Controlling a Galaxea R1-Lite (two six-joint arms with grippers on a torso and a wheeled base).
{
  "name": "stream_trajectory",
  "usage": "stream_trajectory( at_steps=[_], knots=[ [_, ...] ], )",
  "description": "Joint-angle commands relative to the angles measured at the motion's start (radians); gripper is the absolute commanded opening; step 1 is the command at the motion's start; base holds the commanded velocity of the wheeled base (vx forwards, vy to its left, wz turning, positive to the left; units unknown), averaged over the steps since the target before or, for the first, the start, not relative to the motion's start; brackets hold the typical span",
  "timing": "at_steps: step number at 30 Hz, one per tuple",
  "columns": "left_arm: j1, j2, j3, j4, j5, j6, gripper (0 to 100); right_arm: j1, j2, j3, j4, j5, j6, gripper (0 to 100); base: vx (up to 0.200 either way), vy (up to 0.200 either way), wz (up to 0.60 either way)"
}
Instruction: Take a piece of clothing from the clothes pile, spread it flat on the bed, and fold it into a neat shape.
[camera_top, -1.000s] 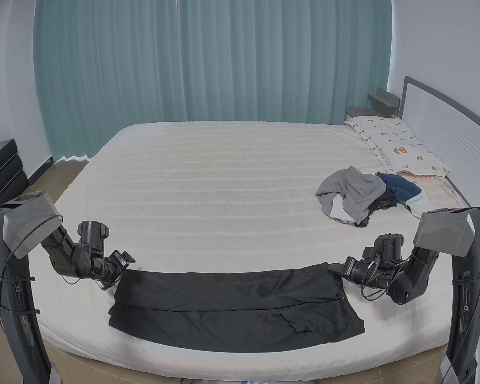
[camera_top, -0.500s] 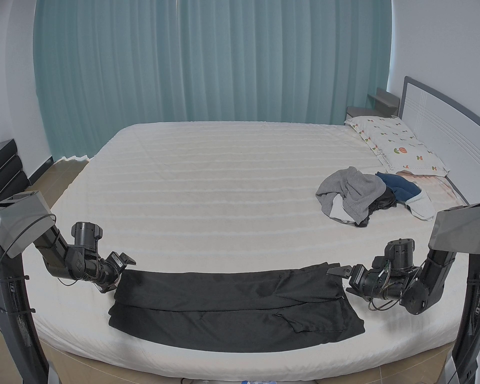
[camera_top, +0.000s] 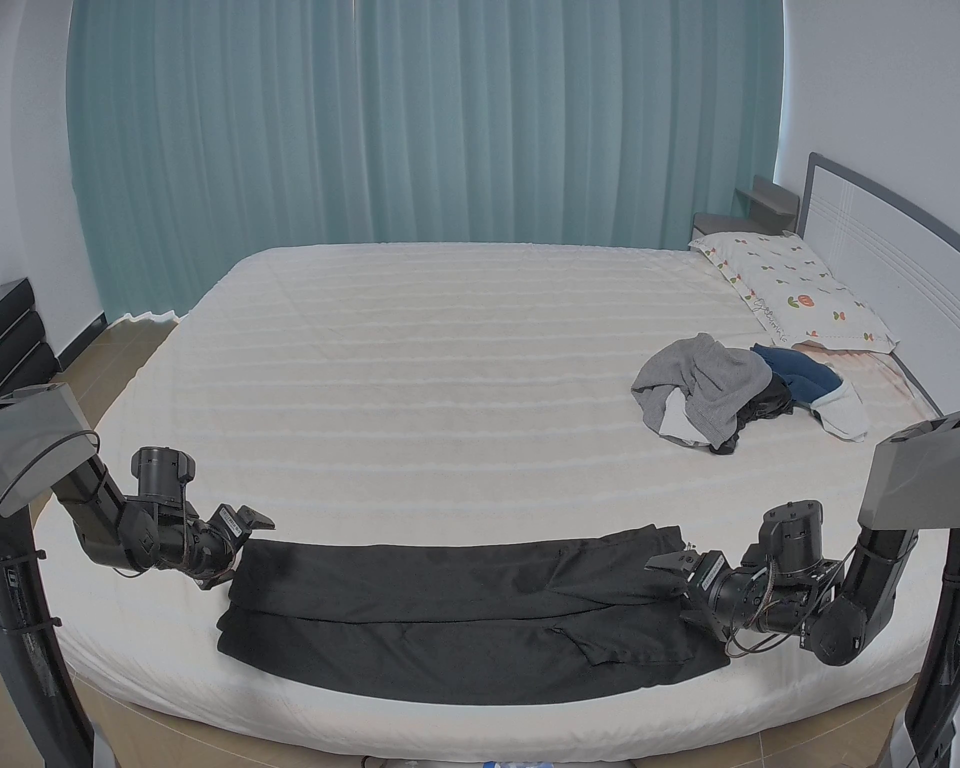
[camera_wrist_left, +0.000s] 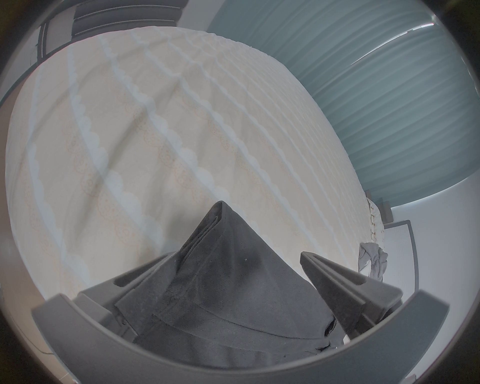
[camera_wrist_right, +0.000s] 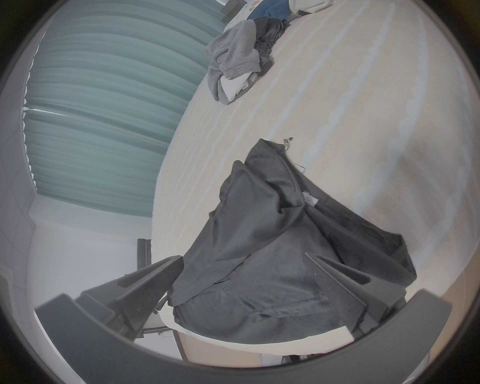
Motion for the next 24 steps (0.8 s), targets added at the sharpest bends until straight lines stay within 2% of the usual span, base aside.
stream_trajectory(
  at_steps=[1, 6, 15, 21, 24],
  knots=[
    [0.001, -0.008, 0.005, 0.0, -0.001, -0.002, 100, 0.04, 0.024, 0.011, -0.001, -0.023, 0.003, 100, -0.2, 0.0, 0.0],
    [0.004, 0.0, -0.003, 0.0, -0.001, -0.001, 100, 0.06, 0.041, 0.011, -0.001, -0.041, 0.004, 100, -0.2, 0.0, 0.0],
    [0.006, 0.0, -0.012, 0.0, -0.001, -0.007, 100, 0.091, 0.051, 0.013, -0.001, -0.081, 0.003, 100, 0.0, 0.0, 0.0],
    [0.006, 0.002, -0.014, 0.0, -0.001, -0.007, 100, 0.096, 0.055, 0.0, -0.002, -0.083, 0.004, 100, 0.0, 0.0, 0.0],
    [0.006, 0.002, -0.015, 0.0, -0.001, -0.007, 100, 0.128, 0.064, -0.004, -0.002, -0.098, 0.003, 100, 0.0, 0.0, 0.0]
  ],
)
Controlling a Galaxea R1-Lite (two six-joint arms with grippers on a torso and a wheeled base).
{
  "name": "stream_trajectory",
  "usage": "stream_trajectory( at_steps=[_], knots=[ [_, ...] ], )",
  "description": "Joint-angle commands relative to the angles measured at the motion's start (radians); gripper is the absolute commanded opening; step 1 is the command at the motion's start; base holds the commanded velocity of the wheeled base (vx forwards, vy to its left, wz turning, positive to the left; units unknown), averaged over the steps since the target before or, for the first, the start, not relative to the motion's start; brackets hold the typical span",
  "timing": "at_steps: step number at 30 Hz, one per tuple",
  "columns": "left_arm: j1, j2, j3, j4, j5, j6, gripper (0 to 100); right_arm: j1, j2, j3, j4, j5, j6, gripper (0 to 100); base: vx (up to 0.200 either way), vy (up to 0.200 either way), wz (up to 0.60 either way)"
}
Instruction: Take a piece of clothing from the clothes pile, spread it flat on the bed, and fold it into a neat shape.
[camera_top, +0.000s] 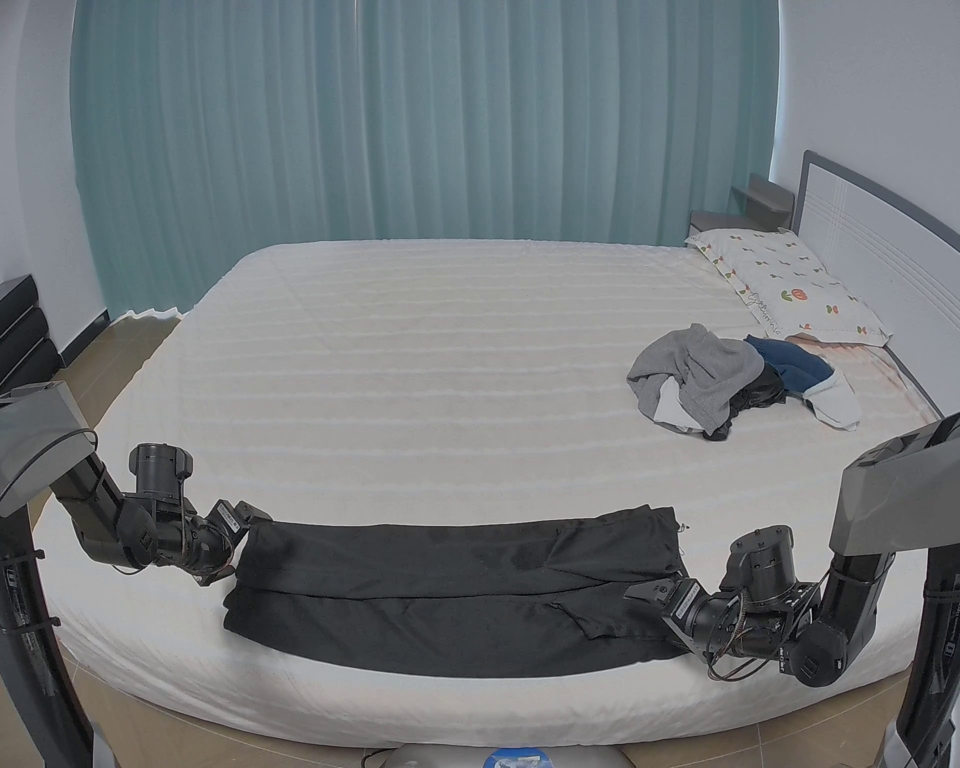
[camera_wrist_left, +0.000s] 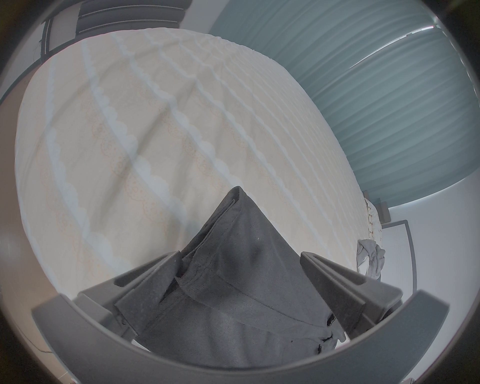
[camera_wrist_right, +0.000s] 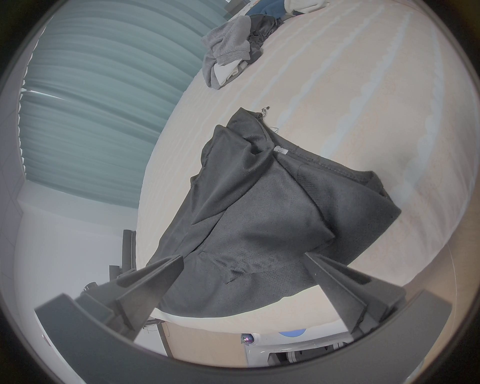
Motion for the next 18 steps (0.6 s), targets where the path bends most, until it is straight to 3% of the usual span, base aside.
stream_trajectory(
  at_steps=[1, 6, 18],
  knots=[
    [0.0, 0.002, -0.002, -0.001, 0.0, -0.002, 100, 0.039, 0.022, -0.007, 0.0, -0.031, -0.001, 100, 0.0, 0.0, 0.0],
    [0.0, 0.002, -0.002, -0.001, 0.0, -0.002, 100, 0.083, 0.093, -0.029, -0.025, -0.138, -0.01, 100, 0.0, 0.0, 0.0],
    [-0.001, 0.002, -0.002, 0.001, 0.0, -0.002, 100, 0.083, 0.114, -0.027, -0.083, -0.149, -0.012, 100, 0.0, 0.0, 0.0]
  ],
)
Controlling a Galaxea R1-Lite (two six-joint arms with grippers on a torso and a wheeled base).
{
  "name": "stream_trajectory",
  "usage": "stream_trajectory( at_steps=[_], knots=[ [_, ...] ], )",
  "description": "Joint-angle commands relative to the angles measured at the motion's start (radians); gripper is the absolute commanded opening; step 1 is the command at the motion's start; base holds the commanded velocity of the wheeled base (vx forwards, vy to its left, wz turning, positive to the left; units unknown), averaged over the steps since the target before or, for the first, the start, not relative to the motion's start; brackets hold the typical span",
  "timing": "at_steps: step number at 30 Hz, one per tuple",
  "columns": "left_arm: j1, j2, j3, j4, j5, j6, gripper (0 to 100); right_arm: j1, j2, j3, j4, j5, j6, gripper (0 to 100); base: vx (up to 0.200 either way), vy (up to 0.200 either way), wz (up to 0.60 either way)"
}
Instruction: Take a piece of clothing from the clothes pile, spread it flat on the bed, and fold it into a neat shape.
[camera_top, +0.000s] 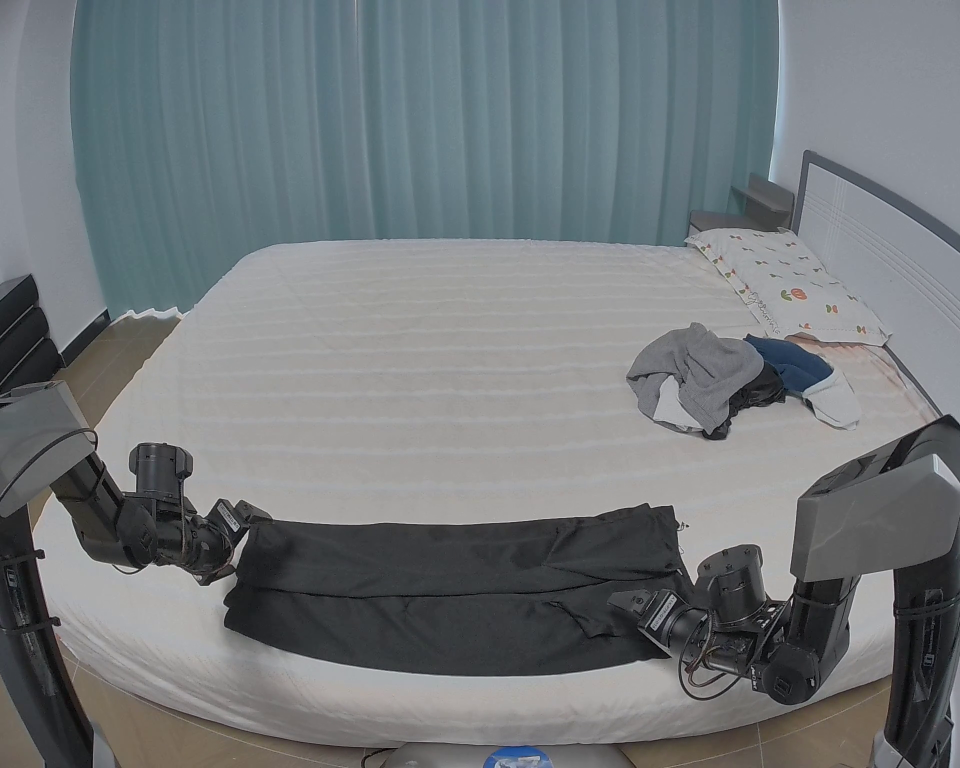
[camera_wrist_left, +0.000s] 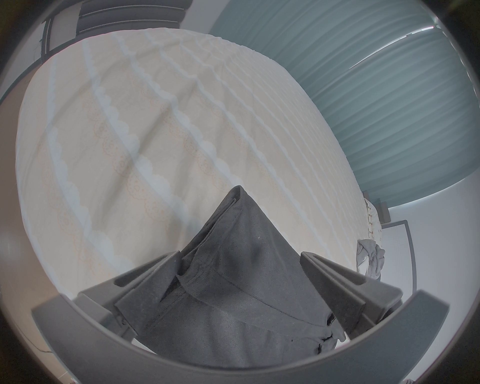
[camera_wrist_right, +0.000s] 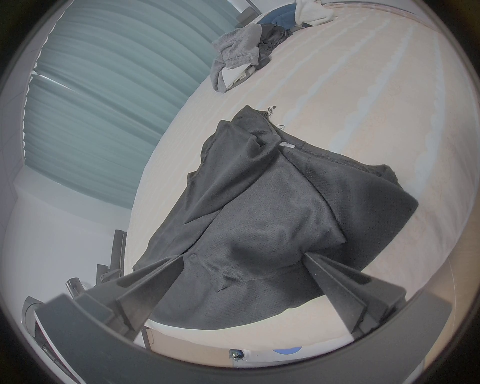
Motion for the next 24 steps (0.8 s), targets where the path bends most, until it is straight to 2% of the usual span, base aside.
stream_trajectory(
  at_steps=[1, 9, 10, 24],
  knots=[
    [0.0, 0.002, 0.0, 0.0, 0.0, 0.0, 100, 0.002, 0.015, -0.001, 0.004, -0.002, 0.0, 100, 0.0, 0.0, 0.0],
    [0.0, 0.002, -0.001, 0.0, 0.001, 0.0, 100, 0.004, 0.015, -0.004, 0.01, -0.003, 0.0, 100, 0.0, 0.0, 0.0],
    [0.0, 0.002, -0.001, 0.0, 0.001, 0.0, 100, 0.004, 0.016, -0.001, 0.007, -0.005, 0.0, 0, 0.0, 0.0, 0.0],
    [0.0, 0.002, 0.0, 0.0, 0.001, 0.001, 100, 0.002, -0.007, 0.033, -0.001, -0.003, -0.002, 0, 0.0, 0.0, 0.0]
  ],
)
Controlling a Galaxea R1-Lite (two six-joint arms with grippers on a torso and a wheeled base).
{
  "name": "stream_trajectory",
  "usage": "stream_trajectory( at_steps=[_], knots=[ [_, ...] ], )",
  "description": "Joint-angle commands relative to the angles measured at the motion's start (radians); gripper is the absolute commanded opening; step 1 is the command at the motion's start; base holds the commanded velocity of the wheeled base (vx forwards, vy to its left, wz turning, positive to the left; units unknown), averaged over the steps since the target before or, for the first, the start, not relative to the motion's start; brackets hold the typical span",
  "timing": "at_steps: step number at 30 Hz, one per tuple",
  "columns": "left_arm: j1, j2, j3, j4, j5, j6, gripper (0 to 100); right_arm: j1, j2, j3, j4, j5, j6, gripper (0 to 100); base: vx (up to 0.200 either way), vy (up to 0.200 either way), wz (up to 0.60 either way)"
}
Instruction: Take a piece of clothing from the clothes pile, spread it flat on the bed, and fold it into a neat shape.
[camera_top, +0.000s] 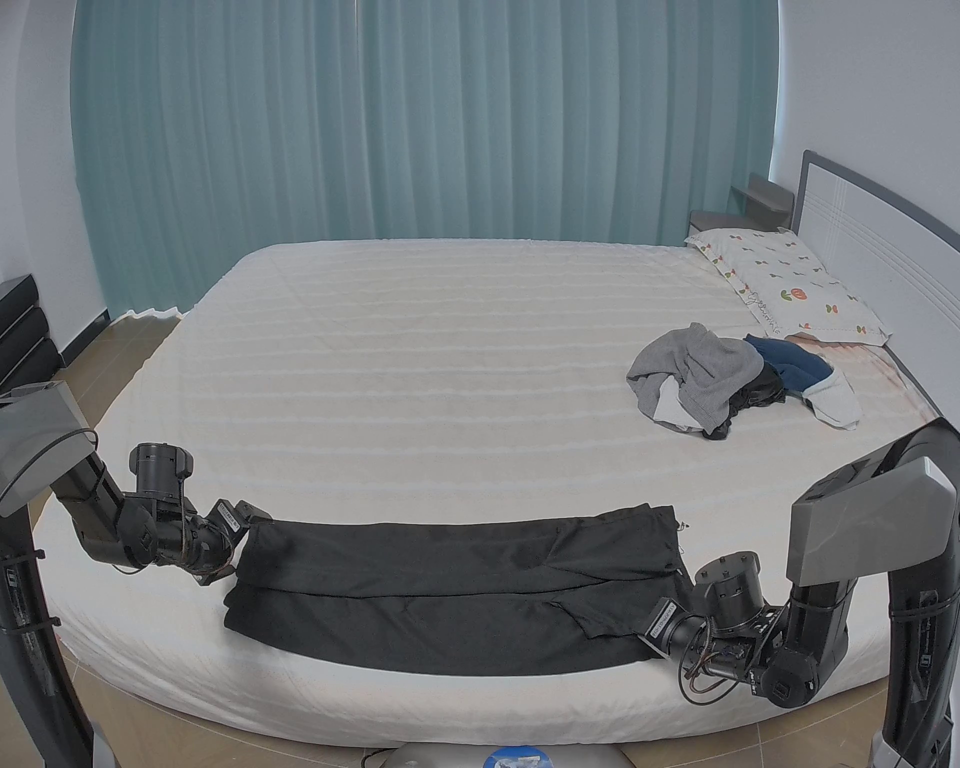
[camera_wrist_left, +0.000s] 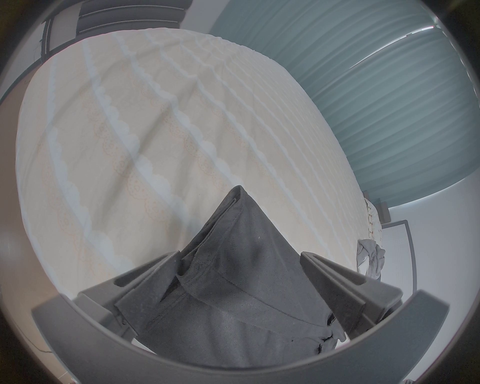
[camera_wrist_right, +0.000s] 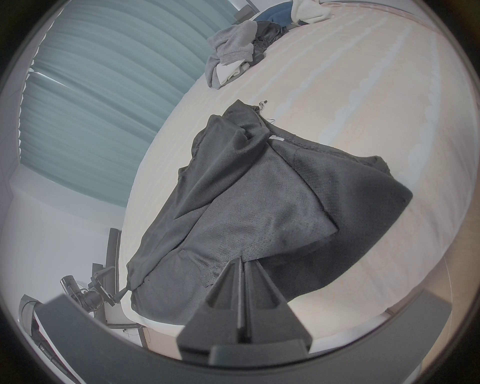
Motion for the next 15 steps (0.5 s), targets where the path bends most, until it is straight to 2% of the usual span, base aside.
stream_trajectory(
  at_steps=[1, 9, 10, 15],
  knots=[
    [0.0, 0.003, 0.0, -0.001, 0.0, -0.001, 100, 0.0, -0.025, 0.02, -0.002, 0.001, -0.001, 0, 0.0, 0.0, 0.0],
    [0.0, 0.001, 0.0, -0.002, -0.001, 0.0, 100, -0.005, -0.025, 0.032, -0.002, 0.008, -0.01, 0, 0.0, 0.0, 0.0],
    [0.0, 0.001, 0.0, -0.002, -0.001, 0.0, 100, -0.005, -0.023, 0.031, -0.002, 0.013, -0.01, 100, 0.0, 0.0, 0.0],
    [0.0, 0.001, 0.0, -0.001, -0.001, 0.002, 100, -0.006, -0.037, 0.035, -0.008, 0.017, 0.002, 100, 0.0, 0.0, 0.0]
  ],
)
